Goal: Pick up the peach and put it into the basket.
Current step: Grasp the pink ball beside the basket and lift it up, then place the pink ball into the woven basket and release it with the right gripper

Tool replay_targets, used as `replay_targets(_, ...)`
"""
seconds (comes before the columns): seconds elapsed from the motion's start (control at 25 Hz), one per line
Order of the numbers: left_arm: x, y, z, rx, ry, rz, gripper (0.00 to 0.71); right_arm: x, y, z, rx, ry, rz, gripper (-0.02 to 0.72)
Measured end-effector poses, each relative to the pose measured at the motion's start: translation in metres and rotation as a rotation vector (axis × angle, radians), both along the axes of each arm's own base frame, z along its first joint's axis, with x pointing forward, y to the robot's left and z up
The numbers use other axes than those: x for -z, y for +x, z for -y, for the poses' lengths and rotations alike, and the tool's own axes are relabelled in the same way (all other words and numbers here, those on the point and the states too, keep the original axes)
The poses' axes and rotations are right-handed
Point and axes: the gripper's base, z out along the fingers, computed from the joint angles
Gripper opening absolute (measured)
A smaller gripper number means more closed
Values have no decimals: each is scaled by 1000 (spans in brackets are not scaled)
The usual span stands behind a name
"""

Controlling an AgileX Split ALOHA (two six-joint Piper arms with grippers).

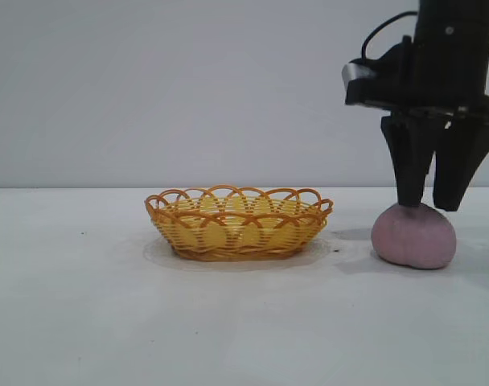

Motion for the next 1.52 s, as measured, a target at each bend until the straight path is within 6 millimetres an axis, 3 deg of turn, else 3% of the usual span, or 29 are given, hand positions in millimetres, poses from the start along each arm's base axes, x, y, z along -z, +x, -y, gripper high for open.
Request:
replay_targets(0.2, 0, 0, 0, 0, 0, 0, 546, 3, 2, 0, 3, 1, 7, 85)
replay_targets(0.32, 0, 0, 0, 0, 0, 0, 546, 4, 3, -1, 5, 3, 18, 0)
replay_targets(0.64, 0, 0, 0, 0, 0, 0, 546, -3, 2, 0, 4, 7, 34, 0)
replay_targets(1.24, 0, 0, 0, 0, 0, 0, 546, -75, -17, 4, 7, 84, 179, 0)
replay_targets(1.36, 0, 0, 0, 0, 0, 0, 546, -81, -20, -3, 4, 114, 187, 0)
replay_targets(1.52, 0, 0, 0, 0, 0, 0, 546, -82, -29, -27, -58, 136, 215, 0)
